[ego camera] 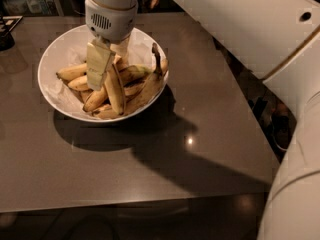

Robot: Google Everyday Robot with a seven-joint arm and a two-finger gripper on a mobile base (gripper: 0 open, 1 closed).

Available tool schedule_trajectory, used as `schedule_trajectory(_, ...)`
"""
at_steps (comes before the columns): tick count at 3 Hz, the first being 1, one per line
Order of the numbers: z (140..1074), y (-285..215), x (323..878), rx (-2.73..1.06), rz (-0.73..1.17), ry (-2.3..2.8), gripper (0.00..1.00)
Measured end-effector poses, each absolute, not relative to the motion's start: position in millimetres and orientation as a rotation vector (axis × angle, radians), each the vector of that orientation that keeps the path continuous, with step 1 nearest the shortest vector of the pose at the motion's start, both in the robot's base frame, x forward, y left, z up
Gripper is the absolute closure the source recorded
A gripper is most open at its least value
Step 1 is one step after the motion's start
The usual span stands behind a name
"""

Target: Pick banana from white bowl

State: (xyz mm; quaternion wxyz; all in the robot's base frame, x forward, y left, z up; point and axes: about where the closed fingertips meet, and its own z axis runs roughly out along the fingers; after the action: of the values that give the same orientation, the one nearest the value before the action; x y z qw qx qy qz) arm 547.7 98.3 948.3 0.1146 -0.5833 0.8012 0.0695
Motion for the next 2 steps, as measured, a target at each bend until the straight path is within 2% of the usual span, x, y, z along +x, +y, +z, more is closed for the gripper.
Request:
schedule_trajectory(1,939.5,104.5,548.9,-1.742,0.227,2.361,0.39)
schedule_trajectory(2,940.3,105.2,549.3,-1.745,0.228,2.367,0.56)
